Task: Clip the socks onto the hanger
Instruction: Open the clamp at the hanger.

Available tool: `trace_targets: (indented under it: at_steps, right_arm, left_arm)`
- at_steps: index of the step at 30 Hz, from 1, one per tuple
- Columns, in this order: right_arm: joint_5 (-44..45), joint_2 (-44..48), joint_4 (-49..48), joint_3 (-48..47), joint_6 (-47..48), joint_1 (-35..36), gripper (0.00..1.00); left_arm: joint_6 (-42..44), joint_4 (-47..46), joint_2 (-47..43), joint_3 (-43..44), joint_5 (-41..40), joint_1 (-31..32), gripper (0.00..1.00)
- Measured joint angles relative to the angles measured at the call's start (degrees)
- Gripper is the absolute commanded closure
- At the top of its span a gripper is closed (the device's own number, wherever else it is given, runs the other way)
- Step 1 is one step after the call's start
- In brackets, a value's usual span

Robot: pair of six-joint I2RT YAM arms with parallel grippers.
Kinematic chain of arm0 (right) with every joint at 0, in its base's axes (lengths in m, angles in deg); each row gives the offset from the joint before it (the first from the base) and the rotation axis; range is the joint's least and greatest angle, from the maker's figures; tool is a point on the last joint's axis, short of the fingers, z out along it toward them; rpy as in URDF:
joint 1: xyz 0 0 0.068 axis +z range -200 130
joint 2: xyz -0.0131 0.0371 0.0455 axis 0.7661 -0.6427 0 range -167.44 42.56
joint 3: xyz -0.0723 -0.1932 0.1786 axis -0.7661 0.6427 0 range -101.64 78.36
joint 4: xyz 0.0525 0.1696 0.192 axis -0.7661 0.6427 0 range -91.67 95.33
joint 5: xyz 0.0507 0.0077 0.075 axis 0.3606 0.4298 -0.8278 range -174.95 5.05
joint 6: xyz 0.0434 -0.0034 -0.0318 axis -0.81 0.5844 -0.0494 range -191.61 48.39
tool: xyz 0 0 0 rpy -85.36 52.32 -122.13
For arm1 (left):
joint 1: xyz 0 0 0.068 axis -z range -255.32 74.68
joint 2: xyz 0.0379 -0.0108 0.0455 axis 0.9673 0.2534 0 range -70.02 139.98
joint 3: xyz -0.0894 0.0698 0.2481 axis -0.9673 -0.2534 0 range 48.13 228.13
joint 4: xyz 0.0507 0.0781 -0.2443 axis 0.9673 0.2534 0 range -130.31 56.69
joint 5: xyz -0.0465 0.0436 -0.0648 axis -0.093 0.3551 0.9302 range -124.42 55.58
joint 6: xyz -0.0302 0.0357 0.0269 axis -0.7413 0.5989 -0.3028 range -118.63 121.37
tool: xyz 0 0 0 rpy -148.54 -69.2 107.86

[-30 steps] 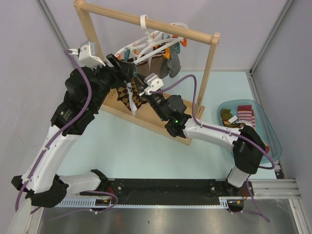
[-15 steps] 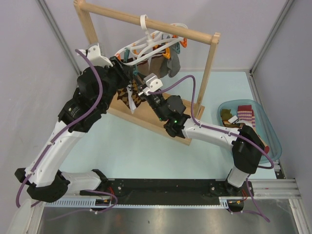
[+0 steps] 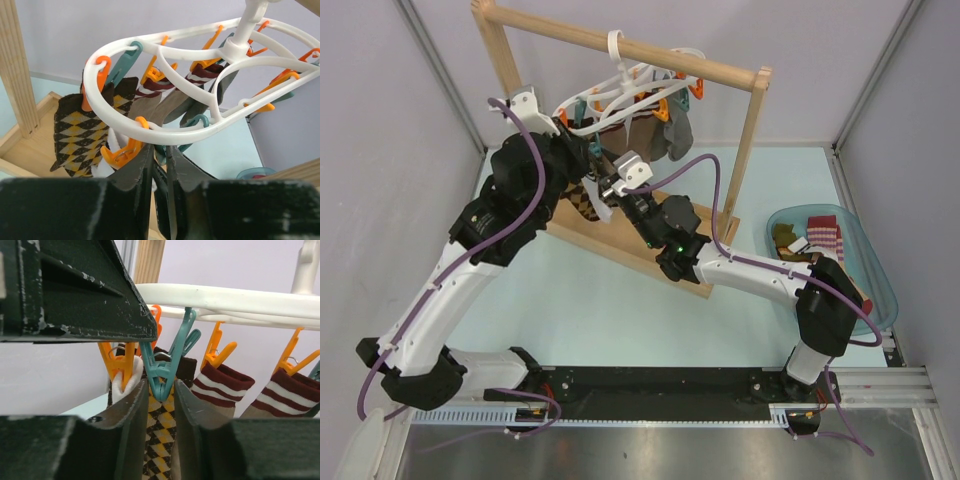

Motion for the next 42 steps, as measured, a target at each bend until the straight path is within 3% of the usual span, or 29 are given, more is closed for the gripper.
trace_targets:
  at_steps: [11,22,33,42]
  right_arm:
    - [-11.0,0.9,6.6,0.0,-7.6,-4.3,0.43]
    - [-23.9,2.2,7.6,-0.2,-19.6,-11.6,0.40]
    - [-30.3,0.9,7.5,-4.3,-23.1,-12.5,0.35]
    - [-34.3,0.0,7.3,-6.5,-24.6,-12.9,0.38]
  left_arm:
    - [2.4,-2.0,-0.7,-1.5,0.1,-1.1,0.89]
    - [2.3,-3.1,-1.4,-2.0,2.9,-2.8,0.88]
    - [2.3,-4.0,-2.2,-2.4,4.4,-2.9,0.88]
    - [2.3,-4.3,-2.3,-3.2,5.6,-3.4,0.88]
